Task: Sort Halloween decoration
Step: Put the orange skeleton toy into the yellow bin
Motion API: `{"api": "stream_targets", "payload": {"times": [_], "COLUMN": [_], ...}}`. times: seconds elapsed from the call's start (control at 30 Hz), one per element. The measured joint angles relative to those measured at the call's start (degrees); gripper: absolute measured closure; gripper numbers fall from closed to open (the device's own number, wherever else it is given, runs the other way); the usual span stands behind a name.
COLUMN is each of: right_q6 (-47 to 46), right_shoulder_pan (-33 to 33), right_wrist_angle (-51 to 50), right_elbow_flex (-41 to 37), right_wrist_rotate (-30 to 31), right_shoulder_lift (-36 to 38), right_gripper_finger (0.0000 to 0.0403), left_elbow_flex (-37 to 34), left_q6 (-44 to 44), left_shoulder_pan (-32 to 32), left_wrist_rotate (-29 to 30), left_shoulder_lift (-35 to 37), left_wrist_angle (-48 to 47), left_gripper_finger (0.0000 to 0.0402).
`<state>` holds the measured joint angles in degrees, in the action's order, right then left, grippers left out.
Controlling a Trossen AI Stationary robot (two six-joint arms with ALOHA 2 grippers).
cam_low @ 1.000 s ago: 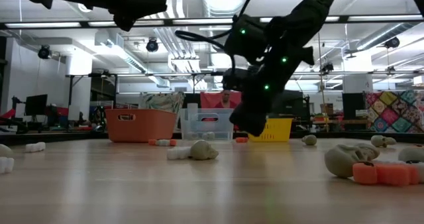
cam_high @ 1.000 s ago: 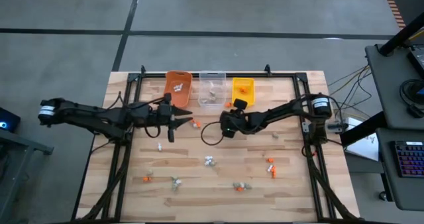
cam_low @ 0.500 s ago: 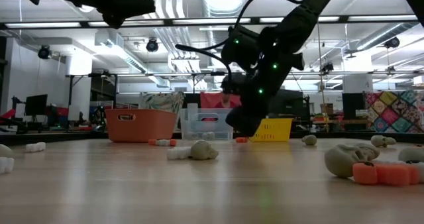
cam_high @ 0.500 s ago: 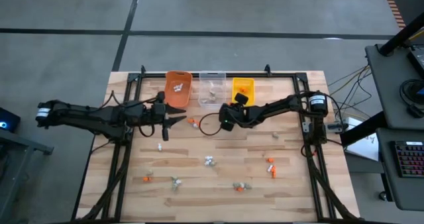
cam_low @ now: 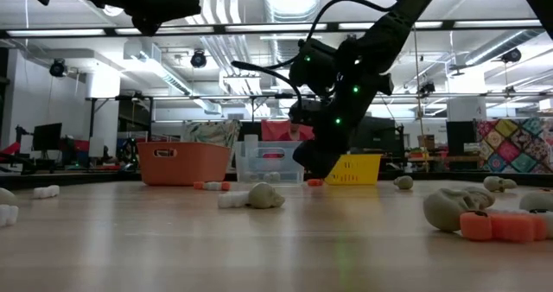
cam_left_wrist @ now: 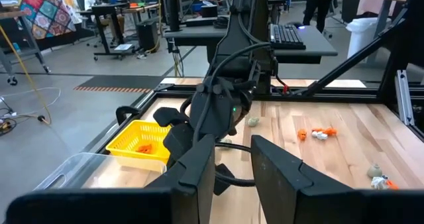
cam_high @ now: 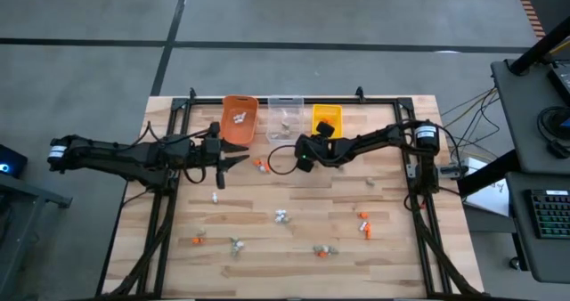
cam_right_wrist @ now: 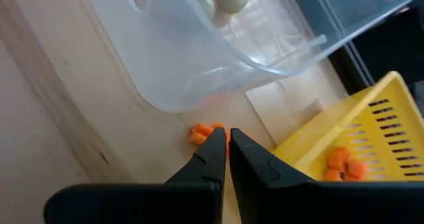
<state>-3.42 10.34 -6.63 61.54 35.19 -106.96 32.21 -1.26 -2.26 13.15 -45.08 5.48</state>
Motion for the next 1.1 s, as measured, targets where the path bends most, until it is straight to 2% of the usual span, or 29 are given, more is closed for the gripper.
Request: {"api": "stream_targets", "payload": {"times": [0.17,0.53,0.67,0.77,1.1], "right_q6": [-0.9,-4.7,-6.9,-8.6,-11.6], "right_shoulder_pan": [1.0,2.5,2.2,1.9,1.5], "right_wrist_angle": [0.1,-0.6,-4.8,-9.7,-11.6], "right_elbow_flex": [0.0,0.0,0.4,1.0,1.1], "right_wrist_rotate": [-1.6,-11.3,-15.3,-18.2,-24.3], "right_shoulder_lift": [0.0,0.0,0.7,2.4,11.2], "right_gripper_finger": [0.0390,0.0390,0.0390,0.0391,0.0391], "left_elbow_flex": [-0.1,-0.1,-0.1,-0.1,-0.1], "left_q6": [0.0,0.0,0.3,0.5,0.6], "left_shoulder_pan": [0.0,0.0,0.0,0.0,0.0], "left_wrist_rotate": [0.0,0.0,0.0,0.0,-0.2], "left_shoulder_lift": [0.0,0.0,0.0,0.0,-0.1], "left_wrist_angle": [0.0,0.0,0.0,0.0,0.0], "left_gripper_finger": [0.0320,0.0320,0.0320,0.0320,0.0320]}}
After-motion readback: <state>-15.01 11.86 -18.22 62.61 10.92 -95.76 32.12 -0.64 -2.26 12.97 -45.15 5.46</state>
